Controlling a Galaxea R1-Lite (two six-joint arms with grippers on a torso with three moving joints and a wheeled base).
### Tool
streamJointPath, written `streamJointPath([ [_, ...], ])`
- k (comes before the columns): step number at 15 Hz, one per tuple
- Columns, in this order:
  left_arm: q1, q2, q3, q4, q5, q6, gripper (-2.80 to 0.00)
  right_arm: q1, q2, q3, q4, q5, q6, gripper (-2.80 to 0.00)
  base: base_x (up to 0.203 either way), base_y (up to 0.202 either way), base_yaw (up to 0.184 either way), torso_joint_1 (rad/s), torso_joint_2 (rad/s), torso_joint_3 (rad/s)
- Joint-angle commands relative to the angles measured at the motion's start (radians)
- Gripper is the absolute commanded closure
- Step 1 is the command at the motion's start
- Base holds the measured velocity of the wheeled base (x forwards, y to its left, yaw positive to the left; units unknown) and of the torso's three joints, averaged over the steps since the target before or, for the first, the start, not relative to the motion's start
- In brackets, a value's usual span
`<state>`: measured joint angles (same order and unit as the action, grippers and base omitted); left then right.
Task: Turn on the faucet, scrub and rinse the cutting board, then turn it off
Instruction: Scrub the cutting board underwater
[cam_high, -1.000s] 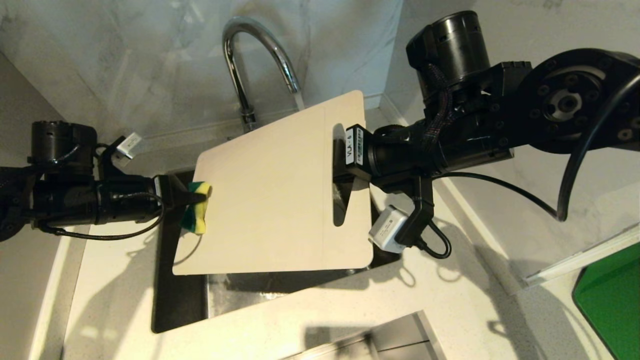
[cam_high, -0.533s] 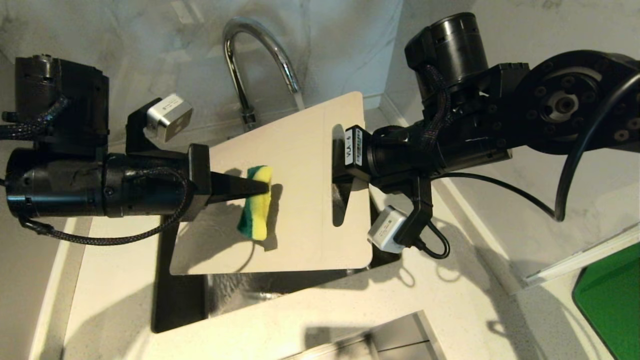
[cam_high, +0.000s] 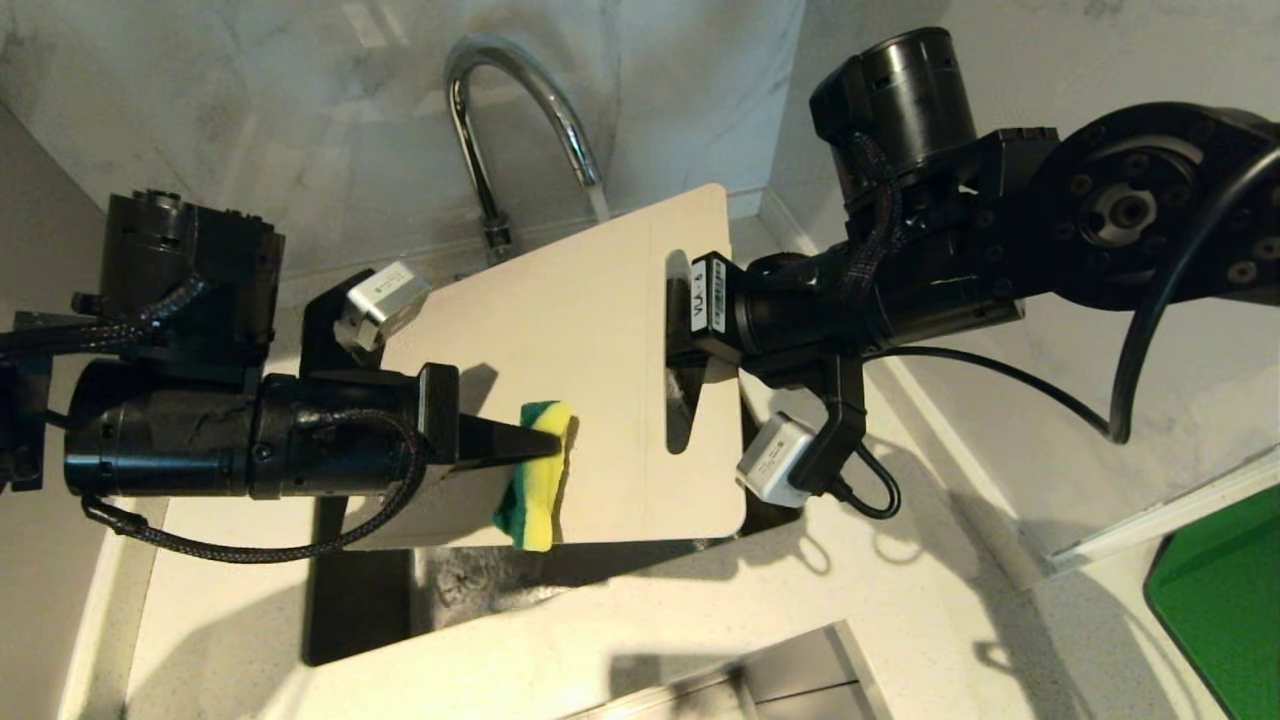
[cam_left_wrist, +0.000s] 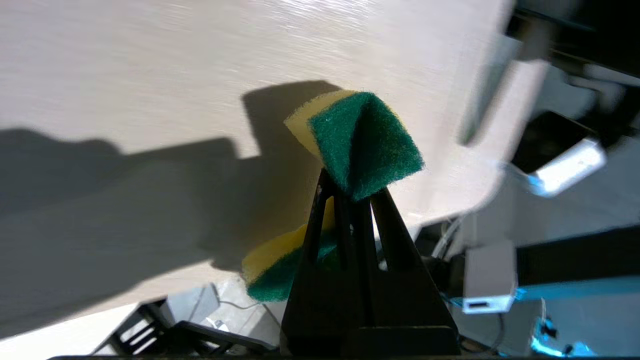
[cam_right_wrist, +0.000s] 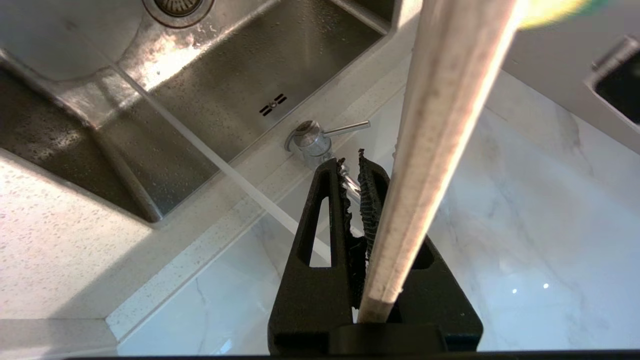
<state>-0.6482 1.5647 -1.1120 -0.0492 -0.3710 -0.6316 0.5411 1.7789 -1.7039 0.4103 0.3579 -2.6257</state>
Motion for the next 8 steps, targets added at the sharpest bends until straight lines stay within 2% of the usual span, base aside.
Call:
streamJointPath([
  [1,0.057,0.006,0.047,-0.021,-0.005,0.007,0.0,0.0,-0.001,0.008,0.002,0.003,-0.014,0.0,0.0,0.0,0.0,0.0,0.0,0.0],
  [6,0.181,0.003,0.188,-0.098,-0.017,0.074,0.0,0.0,-0.001,0.008,0.002,0.003,-0.009,0.0,0.0,0.0,0.0,0.0,0.0,0.0],
  [8,0.254,0.016,0.264,-0.159,-0.041,0.109,0.0,0.0,-0.006,0.015,-0.001,0.001,0.036,0.0,0.0,0.0,0.0,0.0,0.0,0.0],
])
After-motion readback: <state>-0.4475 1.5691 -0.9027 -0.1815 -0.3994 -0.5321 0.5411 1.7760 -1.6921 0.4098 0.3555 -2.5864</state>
